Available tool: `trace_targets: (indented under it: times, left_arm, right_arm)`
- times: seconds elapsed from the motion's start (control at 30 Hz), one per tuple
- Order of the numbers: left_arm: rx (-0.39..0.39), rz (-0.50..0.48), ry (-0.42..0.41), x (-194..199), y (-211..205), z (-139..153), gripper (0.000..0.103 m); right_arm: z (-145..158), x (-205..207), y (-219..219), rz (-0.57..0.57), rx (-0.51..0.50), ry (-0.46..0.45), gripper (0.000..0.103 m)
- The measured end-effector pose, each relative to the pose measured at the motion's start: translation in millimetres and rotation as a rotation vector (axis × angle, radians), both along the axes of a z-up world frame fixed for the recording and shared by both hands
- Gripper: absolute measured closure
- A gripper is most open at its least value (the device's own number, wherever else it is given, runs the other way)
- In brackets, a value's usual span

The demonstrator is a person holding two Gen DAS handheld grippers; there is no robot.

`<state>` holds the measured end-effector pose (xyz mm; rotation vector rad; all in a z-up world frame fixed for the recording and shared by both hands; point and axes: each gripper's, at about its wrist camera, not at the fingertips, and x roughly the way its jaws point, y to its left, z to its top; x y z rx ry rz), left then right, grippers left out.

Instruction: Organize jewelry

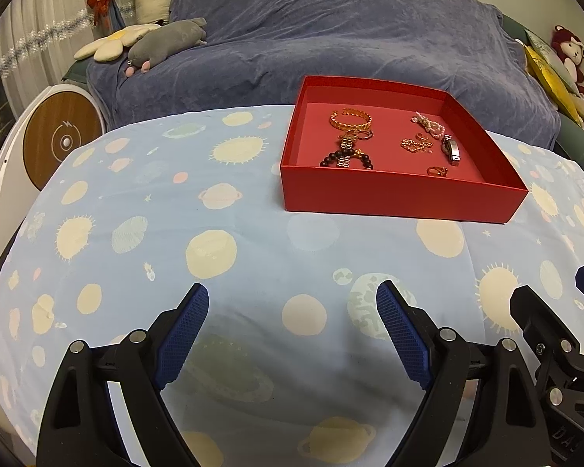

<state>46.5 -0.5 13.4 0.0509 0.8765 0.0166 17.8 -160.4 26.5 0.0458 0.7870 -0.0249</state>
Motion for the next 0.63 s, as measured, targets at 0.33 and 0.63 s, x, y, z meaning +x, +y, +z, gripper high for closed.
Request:
trace_targets:
  times: [0.33,0.63]
  left_arm:
    - [0.025,0.012,-0.022,-2.0,-2.1,1.6,0.017]
    - [0.027,0.0,-0.031,0.3,-3.4,2.7,0.018]
  right_arm:
    - [-1.5,0.7,0.0,-0.007,-0.006,-0.001,0.008]
    - [-2.1,1.0,-1.4,-0.016,-0.006,-0.007,0.008]
